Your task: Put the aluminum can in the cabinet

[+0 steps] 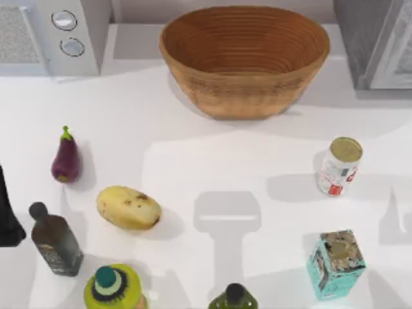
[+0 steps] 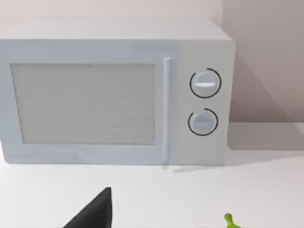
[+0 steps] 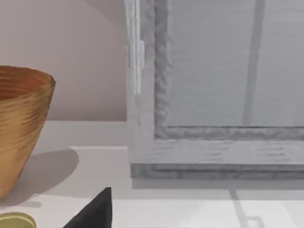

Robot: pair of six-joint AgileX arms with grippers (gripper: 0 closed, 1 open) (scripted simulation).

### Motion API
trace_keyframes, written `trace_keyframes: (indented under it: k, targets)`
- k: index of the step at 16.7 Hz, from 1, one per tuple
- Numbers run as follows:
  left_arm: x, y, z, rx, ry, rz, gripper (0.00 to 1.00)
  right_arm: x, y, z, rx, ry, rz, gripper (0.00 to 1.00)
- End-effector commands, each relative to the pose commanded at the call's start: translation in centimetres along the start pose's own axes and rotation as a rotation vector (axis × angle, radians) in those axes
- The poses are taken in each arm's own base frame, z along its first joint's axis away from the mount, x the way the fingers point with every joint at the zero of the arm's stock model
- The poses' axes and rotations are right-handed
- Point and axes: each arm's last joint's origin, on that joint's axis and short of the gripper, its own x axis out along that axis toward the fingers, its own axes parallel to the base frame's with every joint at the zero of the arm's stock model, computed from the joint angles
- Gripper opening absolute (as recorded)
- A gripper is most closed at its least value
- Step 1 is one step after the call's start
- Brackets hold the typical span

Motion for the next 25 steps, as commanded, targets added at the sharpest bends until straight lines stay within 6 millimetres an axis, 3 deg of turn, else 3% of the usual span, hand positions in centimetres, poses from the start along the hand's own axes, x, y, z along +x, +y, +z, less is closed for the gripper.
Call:
trace_keyframes:
  k: [7,13,19,25]
  targets:
    - [0.0,0.0,0.0,0.000,0.000,0.000,1.00,0.8,0.7,1.0,0.041,0.038,0.008,1.00]
    - [0.0,0.0,0.0,0.000,0.000,0.000,1.00,4.7,3.7,1.4,0.093,0.222,0.016,1.00]
    - [0.0,0.0,0.0,0.000,0.000,0.000,1.00,9.0,9.1,-1.8,0.061,0.412,0.003,1.00]
    - [0.0,0.0,0.0,0.000,0.000,0.000,1.00,10.3,13.4,-5.6,0.013,0.485,-0.009,1.00]
